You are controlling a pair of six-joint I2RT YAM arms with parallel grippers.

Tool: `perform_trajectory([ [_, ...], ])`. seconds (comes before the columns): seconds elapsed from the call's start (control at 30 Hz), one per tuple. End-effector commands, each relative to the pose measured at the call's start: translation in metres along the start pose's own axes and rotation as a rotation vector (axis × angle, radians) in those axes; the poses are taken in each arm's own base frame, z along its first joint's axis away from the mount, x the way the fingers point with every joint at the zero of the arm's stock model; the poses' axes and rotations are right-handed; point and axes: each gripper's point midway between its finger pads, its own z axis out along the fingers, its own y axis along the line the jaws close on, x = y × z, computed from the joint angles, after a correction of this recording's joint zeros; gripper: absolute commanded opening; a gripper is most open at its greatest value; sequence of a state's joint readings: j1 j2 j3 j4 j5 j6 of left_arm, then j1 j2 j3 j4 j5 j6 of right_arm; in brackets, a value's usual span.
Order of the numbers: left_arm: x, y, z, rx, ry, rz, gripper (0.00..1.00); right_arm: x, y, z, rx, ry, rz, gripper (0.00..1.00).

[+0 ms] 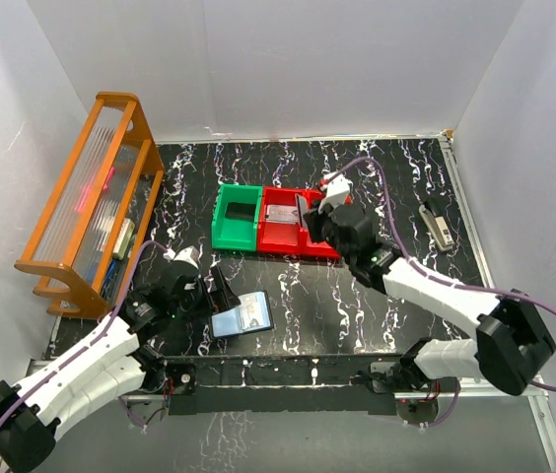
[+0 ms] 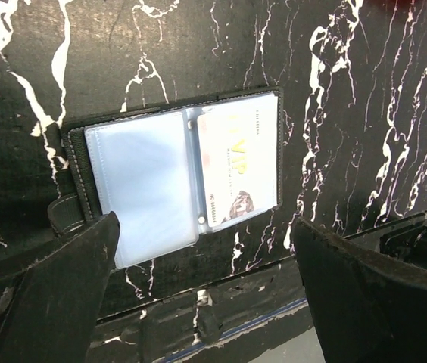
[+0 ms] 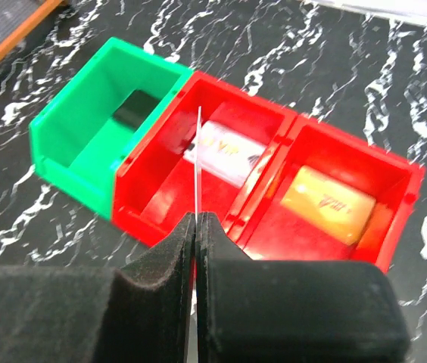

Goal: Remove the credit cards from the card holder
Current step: Remove the credit card from the card holder, then place the credit card in the storage box.

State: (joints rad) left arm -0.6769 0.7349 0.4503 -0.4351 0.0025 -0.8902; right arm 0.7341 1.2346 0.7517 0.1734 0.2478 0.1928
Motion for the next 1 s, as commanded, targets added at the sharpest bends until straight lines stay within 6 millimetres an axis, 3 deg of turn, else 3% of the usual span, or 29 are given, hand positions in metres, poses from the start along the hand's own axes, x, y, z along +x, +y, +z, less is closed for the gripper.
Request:
perform_trajectory([
  [0.0, -0.003, 0.006, -0.01, -0.031, -0.015, 0.015, 0.99, -0.038, 0.009, 0.021, -0.113, -0.061, -0.154, 0.0],
  [0.17, -0.009, 0.004, -0.015, -0.03, -0.045, 0.014, 0.99, -0.019, 0.016, 0.055, -0.193, 0.051, -0.44, 0.0],
  [0.33, -0.012, 0.002, -0.018, -0.033, -0.049, 0.025, 0.99, -0.016, -0.002, 0.079, -0.11, 0.122, -0.636, 0.0],
  [0.6, -0.015, 0.001, -0.02, -0.044, -0.048, 0.039, 0.99, 0.017, -0.01, 0.118, -0.124, 0.272, -0.843, 0.0],
  [0.97, -0.013, -0.001, -0.021, -0.046, -0.023, 0.052, 0.99, 0.028, -0.022, 0.154, -0.109, 0.316, -1.059, 0.0],
])
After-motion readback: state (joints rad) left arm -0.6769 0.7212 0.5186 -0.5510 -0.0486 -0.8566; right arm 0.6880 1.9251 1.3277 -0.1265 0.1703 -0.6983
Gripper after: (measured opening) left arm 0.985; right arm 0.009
